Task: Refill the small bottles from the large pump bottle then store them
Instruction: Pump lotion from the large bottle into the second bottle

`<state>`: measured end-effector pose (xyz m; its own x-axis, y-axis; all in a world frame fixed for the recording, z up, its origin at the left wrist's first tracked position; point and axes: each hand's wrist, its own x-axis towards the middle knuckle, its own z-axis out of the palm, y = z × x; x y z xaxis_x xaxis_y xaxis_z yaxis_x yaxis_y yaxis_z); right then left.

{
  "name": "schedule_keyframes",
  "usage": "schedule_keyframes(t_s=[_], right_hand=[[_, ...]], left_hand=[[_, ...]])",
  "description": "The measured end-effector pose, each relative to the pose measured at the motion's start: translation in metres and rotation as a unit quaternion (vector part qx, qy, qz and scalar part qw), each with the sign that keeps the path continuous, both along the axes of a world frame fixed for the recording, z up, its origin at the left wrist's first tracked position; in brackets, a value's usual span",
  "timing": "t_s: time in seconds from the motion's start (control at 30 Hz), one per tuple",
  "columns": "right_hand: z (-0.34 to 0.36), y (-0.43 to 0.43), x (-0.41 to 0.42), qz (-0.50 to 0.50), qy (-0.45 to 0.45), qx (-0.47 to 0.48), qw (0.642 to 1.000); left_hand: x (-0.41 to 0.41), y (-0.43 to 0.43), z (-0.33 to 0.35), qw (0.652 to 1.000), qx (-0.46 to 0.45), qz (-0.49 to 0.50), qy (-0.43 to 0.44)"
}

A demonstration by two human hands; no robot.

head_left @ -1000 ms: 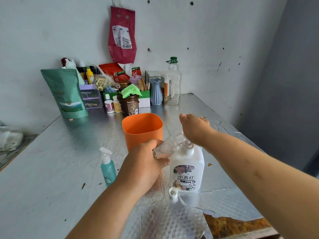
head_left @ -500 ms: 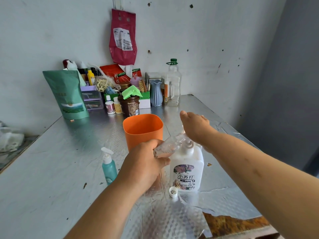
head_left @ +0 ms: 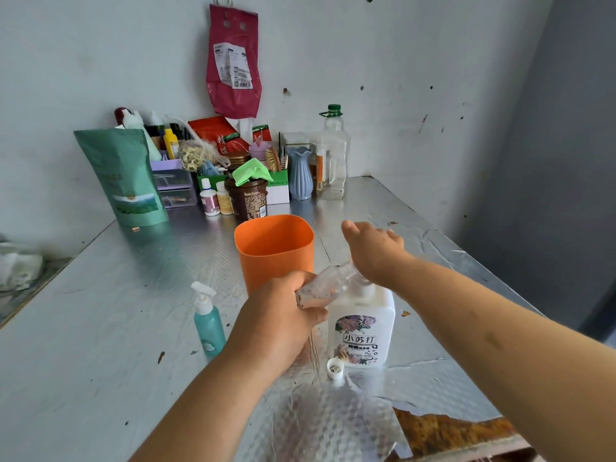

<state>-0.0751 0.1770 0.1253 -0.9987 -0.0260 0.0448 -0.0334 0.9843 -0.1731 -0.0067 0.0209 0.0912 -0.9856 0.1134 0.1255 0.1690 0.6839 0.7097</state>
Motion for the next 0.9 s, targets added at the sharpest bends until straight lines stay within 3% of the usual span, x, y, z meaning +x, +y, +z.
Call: schedule_keyframes(t_s=[0.9], right_hand=[[0.005,-0.002,0.003,-0.016,0.001,-0.071,0.997]], left_hand=[[-0.001,-0.001,0.001,1.0,0.014,0.0,0.003]])
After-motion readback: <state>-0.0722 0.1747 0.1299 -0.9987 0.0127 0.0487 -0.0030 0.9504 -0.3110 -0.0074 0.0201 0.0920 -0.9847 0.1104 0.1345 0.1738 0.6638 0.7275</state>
